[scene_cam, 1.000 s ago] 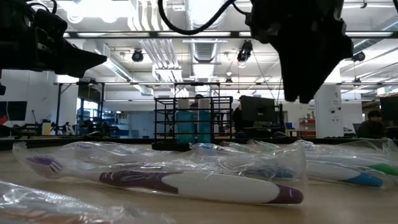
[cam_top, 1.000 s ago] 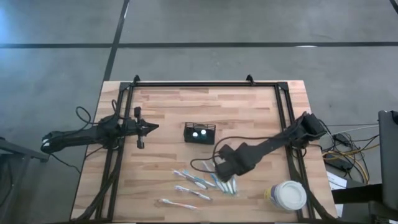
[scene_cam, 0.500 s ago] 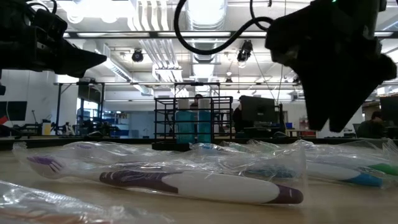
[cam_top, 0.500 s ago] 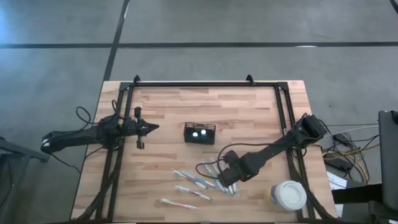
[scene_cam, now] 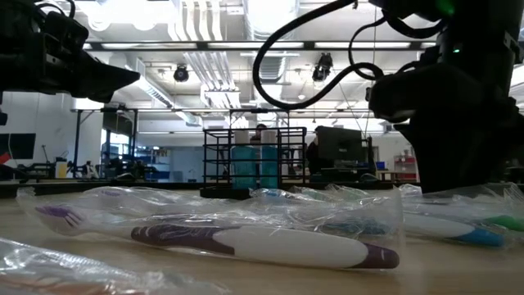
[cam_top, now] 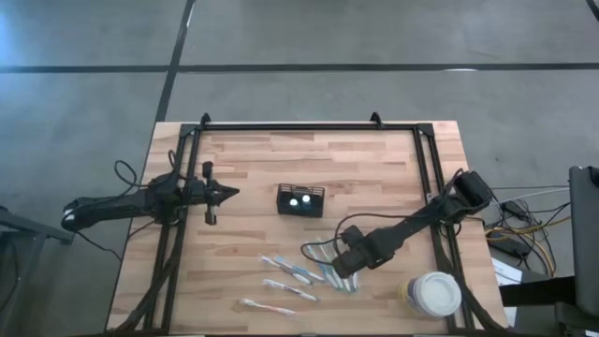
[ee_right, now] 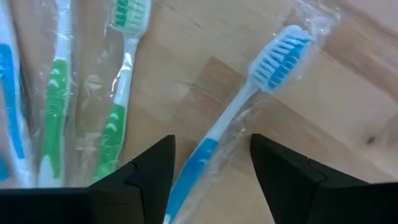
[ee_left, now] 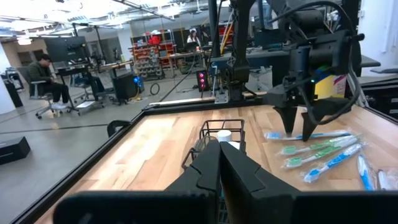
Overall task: Pick & Place toothbrushing station
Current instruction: Put the right blue toothbrush into the wire organizer
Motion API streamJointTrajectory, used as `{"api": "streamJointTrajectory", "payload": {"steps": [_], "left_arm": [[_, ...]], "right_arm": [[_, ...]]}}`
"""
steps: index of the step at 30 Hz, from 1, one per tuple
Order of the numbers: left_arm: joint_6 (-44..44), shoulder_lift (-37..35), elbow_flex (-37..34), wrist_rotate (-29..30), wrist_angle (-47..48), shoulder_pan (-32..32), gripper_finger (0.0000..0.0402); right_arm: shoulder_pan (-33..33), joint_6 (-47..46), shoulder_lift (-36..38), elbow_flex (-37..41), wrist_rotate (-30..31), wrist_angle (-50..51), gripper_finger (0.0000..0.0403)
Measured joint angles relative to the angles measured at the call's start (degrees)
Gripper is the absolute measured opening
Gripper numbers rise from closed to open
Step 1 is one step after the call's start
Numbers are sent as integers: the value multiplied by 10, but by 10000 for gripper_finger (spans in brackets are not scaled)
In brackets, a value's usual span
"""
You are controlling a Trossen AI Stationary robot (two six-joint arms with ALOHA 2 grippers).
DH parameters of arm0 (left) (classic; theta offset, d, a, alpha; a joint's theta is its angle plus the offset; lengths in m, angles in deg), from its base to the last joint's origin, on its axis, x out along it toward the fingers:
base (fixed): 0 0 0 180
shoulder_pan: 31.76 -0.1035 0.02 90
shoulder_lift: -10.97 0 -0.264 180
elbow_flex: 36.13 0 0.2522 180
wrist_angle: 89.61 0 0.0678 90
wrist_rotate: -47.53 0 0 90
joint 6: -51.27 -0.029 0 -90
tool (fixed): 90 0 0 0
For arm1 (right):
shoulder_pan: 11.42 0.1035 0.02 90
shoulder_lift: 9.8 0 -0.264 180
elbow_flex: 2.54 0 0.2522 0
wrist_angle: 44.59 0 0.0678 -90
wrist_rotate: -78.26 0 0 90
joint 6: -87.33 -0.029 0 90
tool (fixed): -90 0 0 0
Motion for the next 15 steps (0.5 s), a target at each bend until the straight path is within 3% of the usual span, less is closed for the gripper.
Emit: {"api": "streamJointTrajectory", "payload": {"steps": [6, 15], "left_arm": [[0, 0, 0, 0, 0, 0, 12], [0, 0, 0, 1, 0, 0, 12]], "right_arm": [[-10, 37, -1, 5, -10, -2, 161], [-17, 80, -1, 15, -15, -13, 46]]}}
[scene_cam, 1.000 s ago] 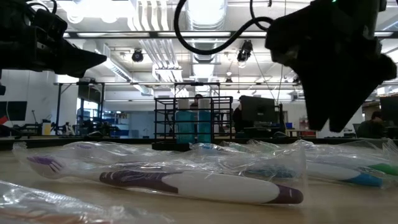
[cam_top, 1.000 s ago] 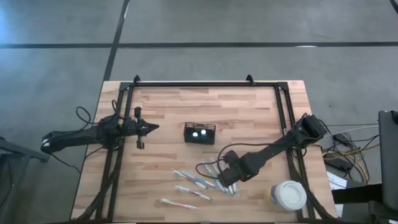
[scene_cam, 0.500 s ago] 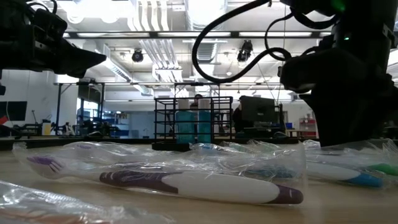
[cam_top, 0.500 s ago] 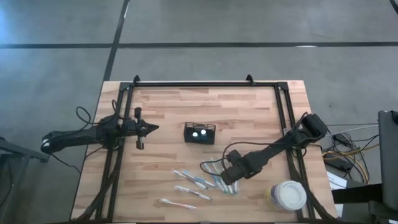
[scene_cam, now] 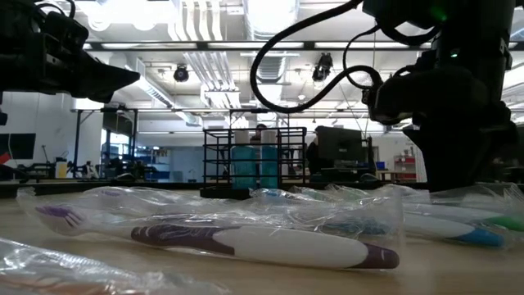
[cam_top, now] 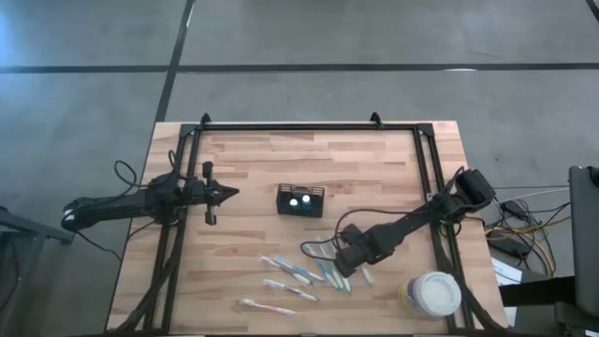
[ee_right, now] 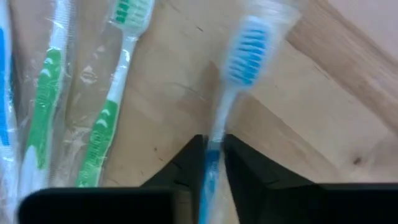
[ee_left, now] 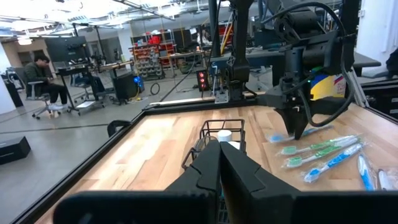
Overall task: Pick & Place toothbrushing station
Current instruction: Put the right blue toothbrush into the wire organizer
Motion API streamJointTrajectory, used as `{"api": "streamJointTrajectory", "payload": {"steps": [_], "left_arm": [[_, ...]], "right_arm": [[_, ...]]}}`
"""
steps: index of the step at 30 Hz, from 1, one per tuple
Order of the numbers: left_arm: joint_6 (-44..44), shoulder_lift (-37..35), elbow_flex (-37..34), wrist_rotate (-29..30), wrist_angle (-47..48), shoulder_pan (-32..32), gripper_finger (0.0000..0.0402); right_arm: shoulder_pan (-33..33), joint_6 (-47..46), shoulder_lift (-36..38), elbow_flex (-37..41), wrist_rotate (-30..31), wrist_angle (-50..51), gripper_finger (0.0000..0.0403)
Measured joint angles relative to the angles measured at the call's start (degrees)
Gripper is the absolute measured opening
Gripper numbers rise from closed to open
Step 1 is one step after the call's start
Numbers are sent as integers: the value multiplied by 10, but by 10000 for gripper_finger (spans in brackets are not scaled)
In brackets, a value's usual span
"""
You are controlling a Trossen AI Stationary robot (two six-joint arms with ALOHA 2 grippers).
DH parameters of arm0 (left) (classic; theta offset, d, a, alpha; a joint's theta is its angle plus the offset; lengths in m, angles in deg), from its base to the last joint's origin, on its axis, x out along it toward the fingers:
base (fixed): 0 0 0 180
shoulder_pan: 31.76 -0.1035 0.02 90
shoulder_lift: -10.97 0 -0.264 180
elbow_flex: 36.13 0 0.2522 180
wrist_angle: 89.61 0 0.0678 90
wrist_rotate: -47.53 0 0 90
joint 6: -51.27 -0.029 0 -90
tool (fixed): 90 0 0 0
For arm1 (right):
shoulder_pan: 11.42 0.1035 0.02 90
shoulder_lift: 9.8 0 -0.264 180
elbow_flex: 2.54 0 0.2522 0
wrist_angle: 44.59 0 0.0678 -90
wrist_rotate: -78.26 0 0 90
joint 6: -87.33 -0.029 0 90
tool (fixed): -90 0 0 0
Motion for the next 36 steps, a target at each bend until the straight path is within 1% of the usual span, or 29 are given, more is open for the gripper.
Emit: {"api": "streamJointTrajectory", "payload": {"steps": [3, 5, 7, 13, 15, 19, 21, 23, 25, 28, 30, 31, 33, 35, 36], "left_arm": [[0, 0, 0, 0, 0, 0, 12], [0, 0, 0, 0, 0, 0, 12], [0, 0, 0, 0, 0, 0, 12], [0, 0, 0, 1, 0, 0, 12], [0, 0, 0, 1, 0, 0, 12], [0, 0, 0, 1, 1, 0, 12], [-1, 0, 0, 1, 1, 0, 12], [-2, 0, -1, 1, 1, 0, 12], [-2, 0, -1, 1, 1, 0, 12], [-3, 0, -1, 1, -1, 0, 12], [-3, 0, -1, 1, -3, 0, 12], [-3, 0, -1, 1, -3, 0, 12], [-4, 0, -1, 1, -4, 0, 12], [-4, 0, -1, 1, -7, 0, 12], [-4, 0, -2, 1, -7, 0, 12]], "right_arm": [[0, 27, 6, -5, 18, -3, 18], [0, 40, 16, -8, 40, -18, 15], [-1, 48, 32, -8, 72, -9, 15], [1, 73, 119, -10, 145, -1, 9], [5, 85, 152, -8, 184, -3, 8], [28, 146, 215, -5, 308, -7, 8], [44, 197, 244, 3, 361, -25, 8], [53, 251, 281, 15, 397, -61, 8], [52, 310, 321, 40, 414, -112, 8], [42, 428, 377, 98, 404, -222, 8], [28, 512, 420, 147, 379, -320, 8], [18, 556, 442, 174, 356, -376, 8], [-9, 636, 481, 231, 288, -494, 8], [-39, 683, 513, 285, 217, -589, 8], [-55, 696, 527, 307, 188, -621, 8]]}}
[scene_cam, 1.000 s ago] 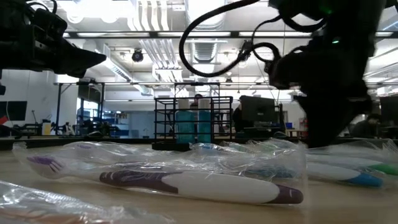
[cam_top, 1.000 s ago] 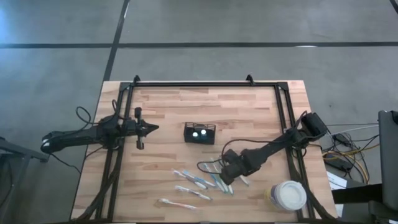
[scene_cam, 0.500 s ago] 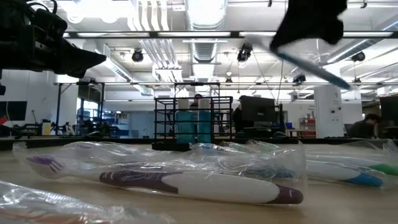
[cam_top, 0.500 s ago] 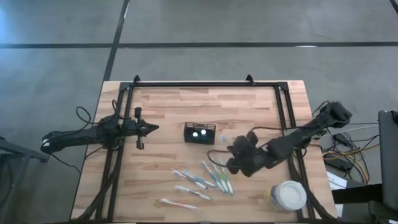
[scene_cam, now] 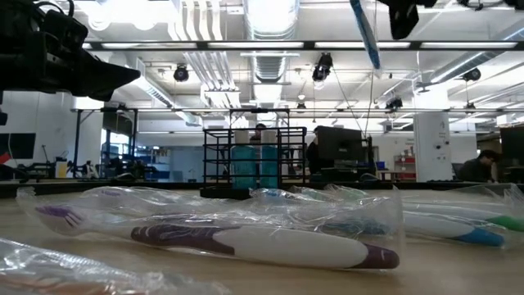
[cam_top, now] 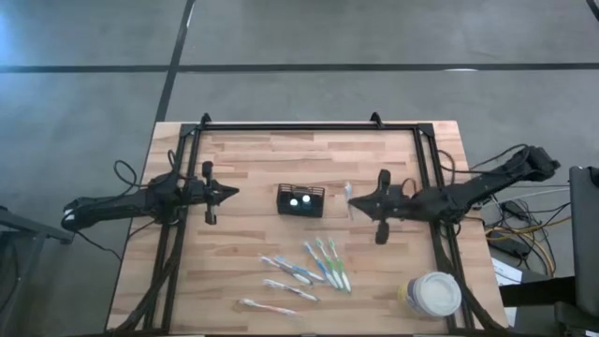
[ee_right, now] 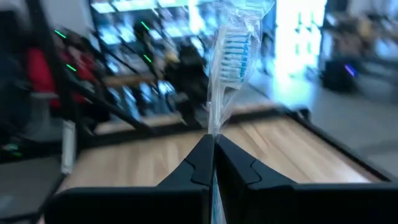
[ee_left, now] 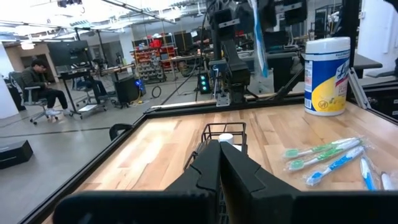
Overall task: Pick & Place toothbrushing station
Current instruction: Put the right blue toothbrush into the wire organizer
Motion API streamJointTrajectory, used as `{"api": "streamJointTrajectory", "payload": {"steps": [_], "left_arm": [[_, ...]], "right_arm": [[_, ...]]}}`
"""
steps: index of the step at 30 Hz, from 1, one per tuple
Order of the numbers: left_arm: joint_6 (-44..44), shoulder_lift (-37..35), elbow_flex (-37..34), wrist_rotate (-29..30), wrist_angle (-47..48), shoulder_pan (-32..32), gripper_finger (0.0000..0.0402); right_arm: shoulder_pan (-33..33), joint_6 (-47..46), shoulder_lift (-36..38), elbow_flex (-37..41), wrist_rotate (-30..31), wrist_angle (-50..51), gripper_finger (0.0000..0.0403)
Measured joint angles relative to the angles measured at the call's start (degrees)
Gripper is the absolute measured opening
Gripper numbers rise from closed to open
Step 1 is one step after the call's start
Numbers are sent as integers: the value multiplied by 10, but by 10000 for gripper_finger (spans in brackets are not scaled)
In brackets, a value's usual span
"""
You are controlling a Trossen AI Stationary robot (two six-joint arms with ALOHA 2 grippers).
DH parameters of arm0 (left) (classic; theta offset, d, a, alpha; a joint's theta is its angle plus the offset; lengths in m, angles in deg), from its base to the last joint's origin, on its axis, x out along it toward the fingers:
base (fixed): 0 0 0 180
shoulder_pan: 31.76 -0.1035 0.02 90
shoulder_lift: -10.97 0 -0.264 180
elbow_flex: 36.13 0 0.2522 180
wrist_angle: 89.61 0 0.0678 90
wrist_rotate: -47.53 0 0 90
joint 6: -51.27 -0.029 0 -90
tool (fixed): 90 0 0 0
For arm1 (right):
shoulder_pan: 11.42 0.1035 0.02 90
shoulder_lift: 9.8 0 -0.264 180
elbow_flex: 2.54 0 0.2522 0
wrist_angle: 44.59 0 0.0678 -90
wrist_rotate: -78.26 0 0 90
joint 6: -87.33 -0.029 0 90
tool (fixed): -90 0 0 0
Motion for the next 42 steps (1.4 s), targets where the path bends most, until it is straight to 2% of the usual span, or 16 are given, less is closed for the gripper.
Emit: {"api": "streamJointTrajectory", "payload": {"steps": [2, 10, 14, 21, 27, 34, 39, 42], "left_arm": [[0, 0, 0, 0, 0, 0, 12], [-9, 0, 0, 0, 0, 0, 12], [-7, 0, 0, 5, -6, 0, 12], [-5, 0, -1, 16, -16, 0, 12], [-6, 0, -1, 21, -16, 0, 12], [-21, 0, -1, 28, -16, 0, 12], [-30, 0, -1, 42, -16, 0, 12], [-30, 0, -1, 43, -15, 0, 12]], "right_arm": [[-22, 17, 30, 30, -34, -18, 8], [-63, 100, 160, 105, -42, -15, 8], [-68, 130, 237, 143, -68, -13, 8], [-68, 135, 361, 220, -80, -14, 8], [-68, 133, 436, 281, -85, -13, 8], [-68, 136, 468, 288, -79, 15, 8], [-68, 155, 450, 288, -32, -37, 8], [-78, 171, 420, 286, -27, -94, 8]]}}
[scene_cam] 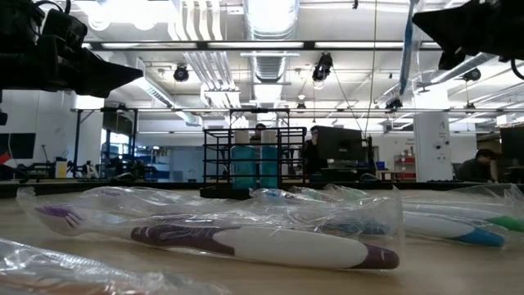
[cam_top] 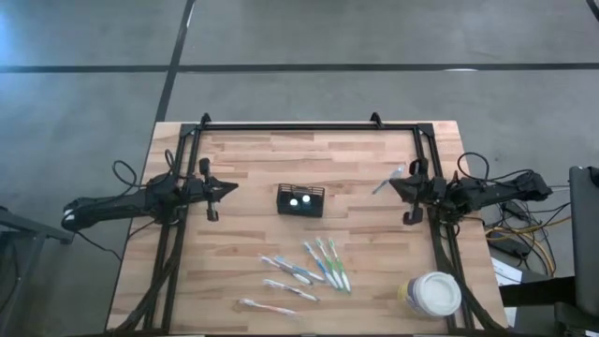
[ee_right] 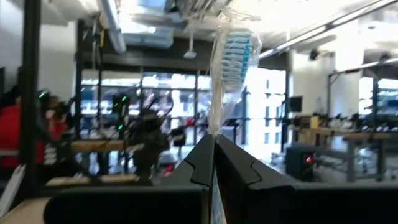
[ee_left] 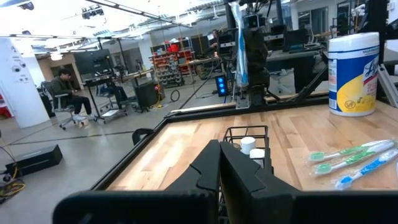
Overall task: Pick & Place toothbrushing station
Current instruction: Put the right blue toothbrush into the wire organizer
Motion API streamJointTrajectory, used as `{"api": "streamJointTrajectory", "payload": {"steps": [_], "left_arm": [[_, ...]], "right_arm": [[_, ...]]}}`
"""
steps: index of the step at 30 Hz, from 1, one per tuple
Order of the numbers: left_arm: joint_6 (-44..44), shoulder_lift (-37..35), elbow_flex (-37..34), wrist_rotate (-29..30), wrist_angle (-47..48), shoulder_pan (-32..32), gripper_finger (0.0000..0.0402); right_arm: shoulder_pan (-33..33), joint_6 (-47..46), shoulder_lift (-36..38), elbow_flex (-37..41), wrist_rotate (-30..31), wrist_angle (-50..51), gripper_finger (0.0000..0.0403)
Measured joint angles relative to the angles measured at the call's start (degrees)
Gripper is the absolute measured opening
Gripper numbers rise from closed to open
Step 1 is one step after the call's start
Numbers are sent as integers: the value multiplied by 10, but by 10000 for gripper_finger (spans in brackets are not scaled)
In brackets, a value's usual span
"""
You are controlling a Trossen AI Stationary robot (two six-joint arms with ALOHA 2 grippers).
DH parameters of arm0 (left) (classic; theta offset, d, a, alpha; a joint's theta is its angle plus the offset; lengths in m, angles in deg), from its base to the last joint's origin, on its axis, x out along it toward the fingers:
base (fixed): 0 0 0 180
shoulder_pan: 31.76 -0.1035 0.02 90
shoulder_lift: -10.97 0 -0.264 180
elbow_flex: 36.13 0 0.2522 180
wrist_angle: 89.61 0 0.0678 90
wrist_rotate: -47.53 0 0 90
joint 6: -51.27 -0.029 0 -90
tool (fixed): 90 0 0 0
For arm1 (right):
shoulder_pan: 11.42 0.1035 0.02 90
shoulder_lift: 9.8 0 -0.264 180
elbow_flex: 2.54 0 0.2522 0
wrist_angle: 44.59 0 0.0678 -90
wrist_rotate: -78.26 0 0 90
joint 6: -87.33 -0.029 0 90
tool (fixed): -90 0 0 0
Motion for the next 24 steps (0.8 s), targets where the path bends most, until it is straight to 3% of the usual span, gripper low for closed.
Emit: {"api": "streamJointTrajectory", "payload": {"steps": [5, 13, 24], "left_arm": [[0, 0, 0, 0, 0, 0, 12], [0, 0, 0, 0, 1, 0, 12], [1, 0, 0, 0, 2, 0, 12]], "right_arm": [[-25, 8, -84, -40, -1, -32, 8], [-62, 26, -280, -188, -43, -20, 8], [-165, 20, -569, -316, -221, -129, 8]]}}
